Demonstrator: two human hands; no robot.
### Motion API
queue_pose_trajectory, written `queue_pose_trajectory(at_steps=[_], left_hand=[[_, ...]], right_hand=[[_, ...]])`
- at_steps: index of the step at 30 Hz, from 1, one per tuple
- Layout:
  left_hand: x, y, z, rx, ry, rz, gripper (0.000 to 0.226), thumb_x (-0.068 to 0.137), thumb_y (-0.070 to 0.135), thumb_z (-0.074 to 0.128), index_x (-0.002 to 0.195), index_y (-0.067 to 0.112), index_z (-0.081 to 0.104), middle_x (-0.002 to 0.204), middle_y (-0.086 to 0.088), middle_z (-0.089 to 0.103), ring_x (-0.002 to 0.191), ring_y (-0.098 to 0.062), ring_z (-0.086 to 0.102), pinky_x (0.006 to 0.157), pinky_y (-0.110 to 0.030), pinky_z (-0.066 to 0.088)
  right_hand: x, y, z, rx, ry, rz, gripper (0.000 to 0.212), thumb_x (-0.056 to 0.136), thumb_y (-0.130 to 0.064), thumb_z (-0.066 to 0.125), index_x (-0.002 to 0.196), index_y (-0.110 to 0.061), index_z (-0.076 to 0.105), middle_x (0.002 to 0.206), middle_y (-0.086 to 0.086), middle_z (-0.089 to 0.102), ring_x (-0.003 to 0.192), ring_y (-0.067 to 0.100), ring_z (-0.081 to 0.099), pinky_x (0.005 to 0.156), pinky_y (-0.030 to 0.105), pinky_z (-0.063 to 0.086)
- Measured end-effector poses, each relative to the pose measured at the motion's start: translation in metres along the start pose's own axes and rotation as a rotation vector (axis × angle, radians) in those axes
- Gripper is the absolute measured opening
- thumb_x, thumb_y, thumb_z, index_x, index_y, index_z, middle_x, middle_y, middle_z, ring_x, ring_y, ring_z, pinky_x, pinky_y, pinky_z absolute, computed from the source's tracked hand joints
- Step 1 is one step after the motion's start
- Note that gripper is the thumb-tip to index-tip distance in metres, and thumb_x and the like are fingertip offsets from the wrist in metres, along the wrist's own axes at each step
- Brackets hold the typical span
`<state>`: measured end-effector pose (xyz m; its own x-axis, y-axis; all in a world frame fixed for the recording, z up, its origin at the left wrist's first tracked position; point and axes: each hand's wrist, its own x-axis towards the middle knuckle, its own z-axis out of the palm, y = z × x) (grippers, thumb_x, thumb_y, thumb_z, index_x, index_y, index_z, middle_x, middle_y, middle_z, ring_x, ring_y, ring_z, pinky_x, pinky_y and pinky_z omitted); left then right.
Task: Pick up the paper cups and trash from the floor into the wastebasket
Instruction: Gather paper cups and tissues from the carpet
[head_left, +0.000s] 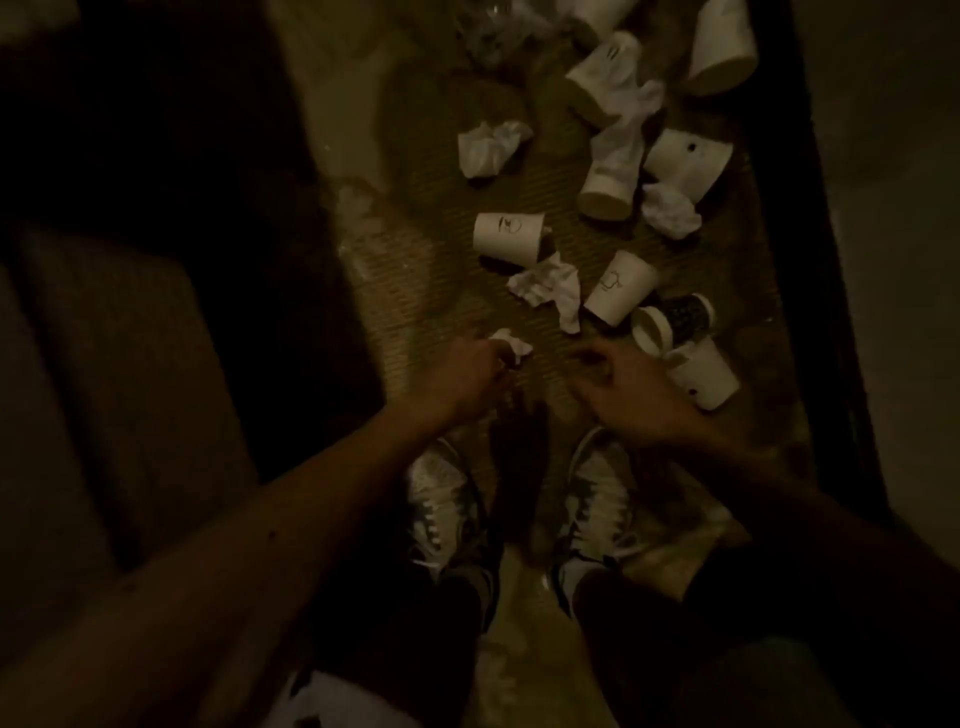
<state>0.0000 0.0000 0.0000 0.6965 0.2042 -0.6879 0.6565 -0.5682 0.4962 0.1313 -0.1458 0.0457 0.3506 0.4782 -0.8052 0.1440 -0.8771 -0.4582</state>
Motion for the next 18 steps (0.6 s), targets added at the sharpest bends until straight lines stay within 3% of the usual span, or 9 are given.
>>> queue_pose_trajectory(at_steps=[3,7,11,16,18], left_hand=[[0.028,-0.025,0.026,0.021,0.035,0.026,0.045,0.097,0.032,0.059,0.140,0.022,0.051,0.146,-0.014,0.040,0.124,-0.032,0.051,0.095,-0.037,0.046],[0.060,-0.044,0.052,0.053,0.154,0.155,0.046,0.096,0.040,0.059,0.139,0.025,0.054,0.144,-0.009,0.042,0.124,-0.026,0.050,0.084,-0.030,0.046],[0.082,-0.057,0.068,0.121,0.205,0.293,0.043,0.091,0.045,0.064,0.128,0.022,0.064,0.137,-0.011,0.047,0.109,-0.028,0.058,0.084,-0.032,0.049],[0.096,-0.067,0.080,0.093,0.250,0.417,0.021,0.090,0.024,0.069,0.102,0.007,0.071,0.114,-0.013,0.061,0.097,-0.028,0.062,0.082,-0.042,0.052],[0.100,-0.069,0.081,0.005,0.306,0.366,0.015,0.090,0.022,0.069,0.097,0.008,0.070,0.106,-0.009,0.062,0.092,-0.024,0.061,0.077,-0.034,0.049]], right_hand=[[0.047,0.014,0.008,-0.209,0.063,-0.134,0.045,0.097,-0.023,0.057,0.141,-0.019,0.048,0.148,0.008,0.038,0.127,0.025,0.047,0.101,0.033,0.040],[0.099,0.031,0.011,-0.317,0.104,-0.219,0.049,0.098,-0.026,0.054,0.146,-0.024,0.041,0.154,0.011,0.026,0.130,0.032,0.044,0.097,0.034,0.039],[0.133,0.036,0.008,-0.324,0.133,-0.242,0.054,0.097,-0.034,0.054,0.148,-0.030,0.036,0.154,0.015,0.026,0.130,0.038,0.044,0.102,0.045,0.040],[0.163,0.033,0.004,-0.355,0.124,-0.304,0.059,0.096,-0.043,0.055,0.149,-0.040,0.031,0.156,0.015,0.026,0.139,0.032,0.035,0.107,0.038,0.034],[0.173,0.030,0.006,-0.387,0.100,-0.322,0.058,0.096,-0.041,0.055,0.149,-0.037,0.033,0.152,0.016,0.033,0.138,0.030,0.035,0.105,0.035,0.035]])
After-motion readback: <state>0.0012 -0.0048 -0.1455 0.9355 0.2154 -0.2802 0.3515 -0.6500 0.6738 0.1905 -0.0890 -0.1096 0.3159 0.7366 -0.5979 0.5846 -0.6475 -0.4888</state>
